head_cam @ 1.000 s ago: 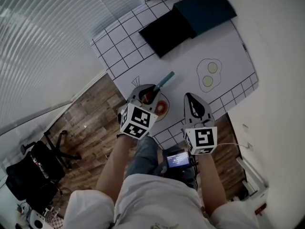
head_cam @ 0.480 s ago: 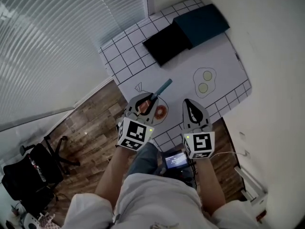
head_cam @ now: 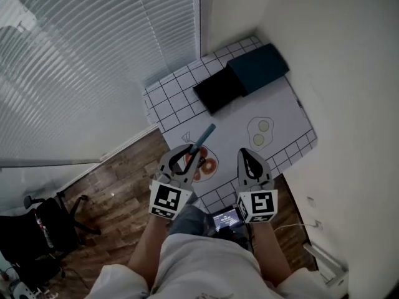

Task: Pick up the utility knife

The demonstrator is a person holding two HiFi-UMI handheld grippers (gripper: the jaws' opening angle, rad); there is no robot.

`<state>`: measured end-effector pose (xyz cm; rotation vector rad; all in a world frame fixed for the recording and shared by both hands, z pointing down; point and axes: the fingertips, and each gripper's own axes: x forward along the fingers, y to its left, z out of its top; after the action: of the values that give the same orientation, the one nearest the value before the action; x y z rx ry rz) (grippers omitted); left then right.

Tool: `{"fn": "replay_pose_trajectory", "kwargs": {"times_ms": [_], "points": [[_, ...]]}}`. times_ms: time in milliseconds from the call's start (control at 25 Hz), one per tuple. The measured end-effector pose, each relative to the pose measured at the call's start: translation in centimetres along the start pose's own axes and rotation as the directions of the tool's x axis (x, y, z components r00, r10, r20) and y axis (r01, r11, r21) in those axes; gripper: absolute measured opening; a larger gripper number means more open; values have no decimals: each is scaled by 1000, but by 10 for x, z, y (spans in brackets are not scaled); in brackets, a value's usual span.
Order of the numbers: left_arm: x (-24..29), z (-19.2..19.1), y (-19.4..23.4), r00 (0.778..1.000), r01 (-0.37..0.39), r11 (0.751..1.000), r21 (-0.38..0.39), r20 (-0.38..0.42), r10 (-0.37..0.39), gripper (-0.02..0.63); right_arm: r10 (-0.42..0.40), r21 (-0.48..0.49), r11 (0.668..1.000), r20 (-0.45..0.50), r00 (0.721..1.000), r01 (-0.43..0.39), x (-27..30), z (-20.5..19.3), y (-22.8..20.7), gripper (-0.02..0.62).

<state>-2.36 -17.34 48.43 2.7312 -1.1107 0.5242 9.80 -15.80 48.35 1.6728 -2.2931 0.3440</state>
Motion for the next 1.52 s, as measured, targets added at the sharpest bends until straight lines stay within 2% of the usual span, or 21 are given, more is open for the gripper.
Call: {"fn": "replay_pose_trajectory", "kwargs": {"times_ms": [200, 400, 520, 720, 880, 1000, 1120, 1360, 1520], "points": [[-24, 36, 0, 993, -33, 999, -28, 111, 36, 74, 0, 12, 1000, 79, 997, -1, -15, 39, 3, 6], [-42, 68, -4, 974, -69, 997, -36, 215, 75, 74, 32, -28, 999, 138, 990, -28, -26, 69, 11, 6], [-50, 82, -6, 962, -82, 995, -65, 255, 96, 74, 44, -42, 998, 157, 987, -38, -31, 80, 14, 6], [-58, 95, -11, 954, -97, 993, -69, 277, 113, 74, 63, -56, 997, 177, 982, -54, -42, 90, 16, 6], [-64, 111, -11, 945, -102, 994, -44, 306, 111, 74, 63, -16, 998, 213, 975, -61, -50, 106, 15, 6], [-70, 119, -10, 937, -94, 994, -61, 333, 109, 74, 72, -50, 997, 239, 968, -62, -52, 114, 19, 6], [-70, 120, -13, 936, -96, 994, -50, 335, 108, 74, 86, -85, 994, 250, 965, -66, -53, 116, 20, 6], [-68, 124, -9, 937, -99, 995, -34, 332, 105, 74, 55, -79, 996, 252, 966, -36, -52, 122, 9, 6], [-68, 123, -5, 939, -105, 993, -54, 324, 117, 74, 45, -74, 997, 251, 967, -27, -50, 120, 6, 6]]}}
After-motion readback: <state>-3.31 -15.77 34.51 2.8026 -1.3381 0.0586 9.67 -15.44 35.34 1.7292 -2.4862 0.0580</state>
